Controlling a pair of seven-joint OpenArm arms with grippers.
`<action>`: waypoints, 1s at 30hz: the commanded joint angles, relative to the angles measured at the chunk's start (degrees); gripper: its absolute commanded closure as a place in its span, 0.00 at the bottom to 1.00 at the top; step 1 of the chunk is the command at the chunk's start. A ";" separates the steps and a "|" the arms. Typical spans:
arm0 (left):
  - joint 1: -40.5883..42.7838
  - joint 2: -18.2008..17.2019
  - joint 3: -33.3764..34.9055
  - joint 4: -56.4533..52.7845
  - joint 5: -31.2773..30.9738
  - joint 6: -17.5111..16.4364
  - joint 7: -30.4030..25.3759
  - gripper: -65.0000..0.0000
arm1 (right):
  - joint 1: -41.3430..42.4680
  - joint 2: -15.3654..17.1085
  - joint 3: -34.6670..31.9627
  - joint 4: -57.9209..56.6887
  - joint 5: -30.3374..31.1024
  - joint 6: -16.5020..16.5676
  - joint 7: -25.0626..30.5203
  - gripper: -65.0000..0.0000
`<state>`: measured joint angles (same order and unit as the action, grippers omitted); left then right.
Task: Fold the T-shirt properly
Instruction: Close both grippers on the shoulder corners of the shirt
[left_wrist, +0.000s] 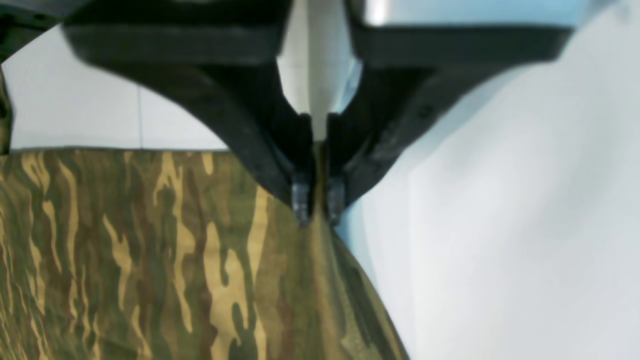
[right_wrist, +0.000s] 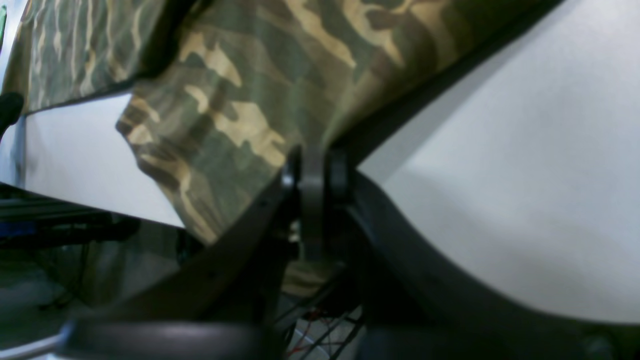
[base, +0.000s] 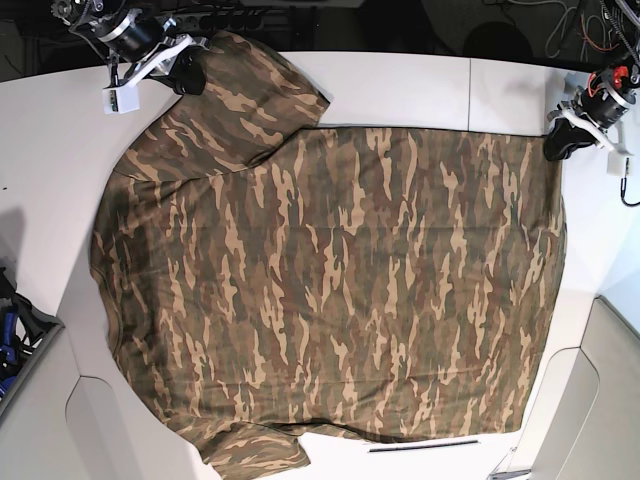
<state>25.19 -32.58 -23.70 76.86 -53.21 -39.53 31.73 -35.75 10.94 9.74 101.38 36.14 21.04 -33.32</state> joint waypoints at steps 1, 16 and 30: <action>0.20 -1.55 -0.83 0.79 -1.11 -0.47 -0.20 1.00 | -0.13 0.11 0.66 1.51 0.28 0.81 0.22 1.00; -0.28 -2.21 -8.90 11.93 -9.68 -0.47 6.36 1.00 | 1.14 -0.35 12.48 15.08 10.38 6.69 -7.21 1.00; -12.02 -2.01 -8.50 7.58 1.01 -0.47 -0.09 1.00 | 18.67 -0.31 14.03 8.66 6.27 6.88 -7.23 1.00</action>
<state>13.72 -33.19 -31.68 83.72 -51.18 -39.66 33.21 -17.39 10.15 23.40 109.12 41.80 28.12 -42.06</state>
